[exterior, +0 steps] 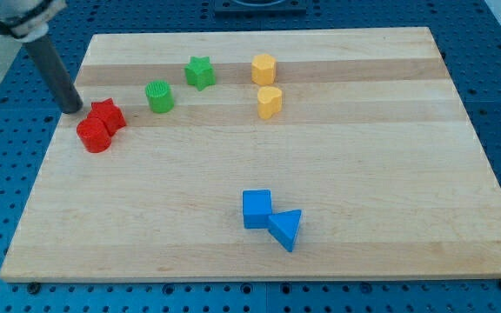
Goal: Move the red blocks below the green circle
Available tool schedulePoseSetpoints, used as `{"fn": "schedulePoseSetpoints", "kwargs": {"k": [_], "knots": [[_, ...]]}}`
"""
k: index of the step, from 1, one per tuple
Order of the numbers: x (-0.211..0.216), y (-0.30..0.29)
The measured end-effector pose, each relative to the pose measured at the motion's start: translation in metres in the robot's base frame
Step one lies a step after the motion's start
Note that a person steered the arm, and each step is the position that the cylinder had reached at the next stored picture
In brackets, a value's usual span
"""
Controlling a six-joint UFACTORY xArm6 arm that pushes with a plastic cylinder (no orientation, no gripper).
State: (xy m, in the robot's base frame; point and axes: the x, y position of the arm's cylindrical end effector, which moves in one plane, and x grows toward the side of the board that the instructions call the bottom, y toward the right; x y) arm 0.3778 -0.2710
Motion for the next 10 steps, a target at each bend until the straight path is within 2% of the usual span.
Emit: {"fn": "schedulePoseSetpoints", "kwargs": {"k": [2, 4, 5, 7, 9, 10], "knots": [[0.009, 0.031], [0.011, 0.099], [0.011, 0.104], [0.005, 0.073], [0.012, -0.017], [0.015, -0.017]]}}
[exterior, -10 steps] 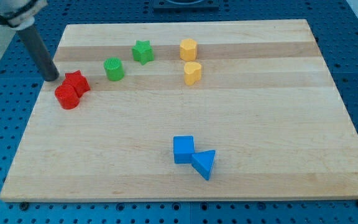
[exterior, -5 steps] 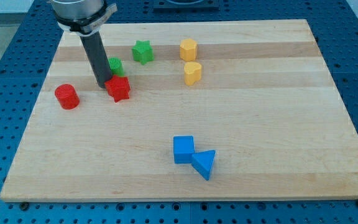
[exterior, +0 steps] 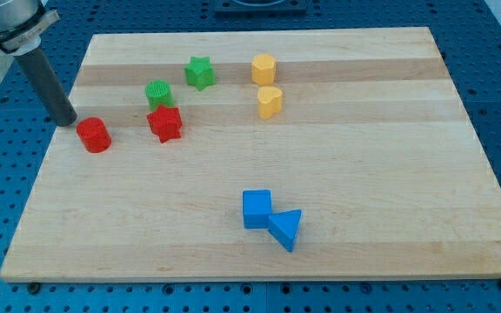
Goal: Move the red blocks below the green circle
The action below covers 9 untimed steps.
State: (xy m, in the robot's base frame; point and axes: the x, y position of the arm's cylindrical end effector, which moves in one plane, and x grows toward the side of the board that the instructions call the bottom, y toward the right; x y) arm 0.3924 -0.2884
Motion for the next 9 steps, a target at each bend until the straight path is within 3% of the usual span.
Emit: {"fn": "schedulePoseSetpoints", "kwargs": {"k": [1, 3, 5, 7, 9], "knots": [[0.013, 0.015], [0.043, 0.11], [0.039, 0.099], [0.096, 0.101], [0.091, 0.113]]}}
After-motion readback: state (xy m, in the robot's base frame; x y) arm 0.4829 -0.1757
